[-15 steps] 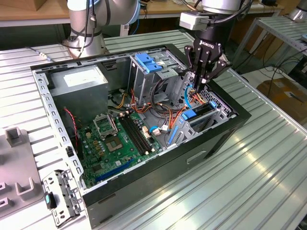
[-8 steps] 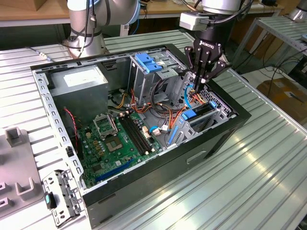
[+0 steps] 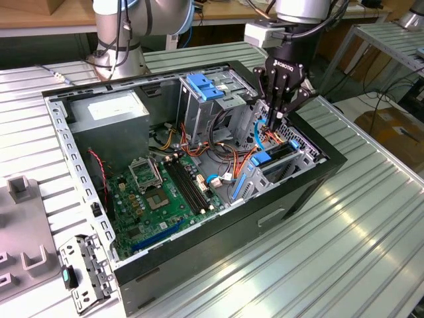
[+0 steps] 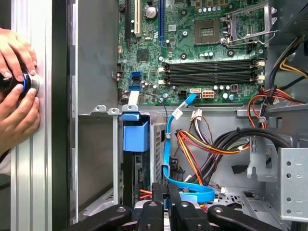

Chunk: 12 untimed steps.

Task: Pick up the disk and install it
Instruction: 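Insert the second disk wire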

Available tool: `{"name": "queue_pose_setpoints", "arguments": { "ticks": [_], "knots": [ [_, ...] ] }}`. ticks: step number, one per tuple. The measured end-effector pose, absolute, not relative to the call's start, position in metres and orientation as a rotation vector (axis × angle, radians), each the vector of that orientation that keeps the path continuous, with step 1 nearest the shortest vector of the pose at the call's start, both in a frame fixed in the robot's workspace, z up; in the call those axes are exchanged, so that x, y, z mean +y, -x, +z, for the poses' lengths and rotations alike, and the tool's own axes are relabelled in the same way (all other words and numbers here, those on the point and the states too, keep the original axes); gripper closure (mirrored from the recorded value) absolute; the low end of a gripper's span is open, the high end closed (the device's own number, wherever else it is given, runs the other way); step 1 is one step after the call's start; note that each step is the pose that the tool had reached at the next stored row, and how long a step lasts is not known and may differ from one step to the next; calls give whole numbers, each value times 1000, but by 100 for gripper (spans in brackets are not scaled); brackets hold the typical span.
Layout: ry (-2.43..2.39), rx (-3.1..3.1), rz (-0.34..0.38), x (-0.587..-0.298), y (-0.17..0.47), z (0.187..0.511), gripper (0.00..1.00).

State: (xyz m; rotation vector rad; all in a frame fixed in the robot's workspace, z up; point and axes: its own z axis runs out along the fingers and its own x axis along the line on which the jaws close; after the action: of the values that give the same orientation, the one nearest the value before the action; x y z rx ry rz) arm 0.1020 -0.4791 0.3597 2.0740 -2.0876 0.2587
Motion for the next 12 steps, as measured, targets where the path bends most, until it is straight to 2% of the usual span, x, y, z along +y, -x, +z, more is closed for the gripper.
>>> {"name": "queue_pose_setpoints", "arguments": {
  "ticks": [12],
  "knots": [
    [-2087,-2112,306,-480,-73,354,84]
  ]
}}
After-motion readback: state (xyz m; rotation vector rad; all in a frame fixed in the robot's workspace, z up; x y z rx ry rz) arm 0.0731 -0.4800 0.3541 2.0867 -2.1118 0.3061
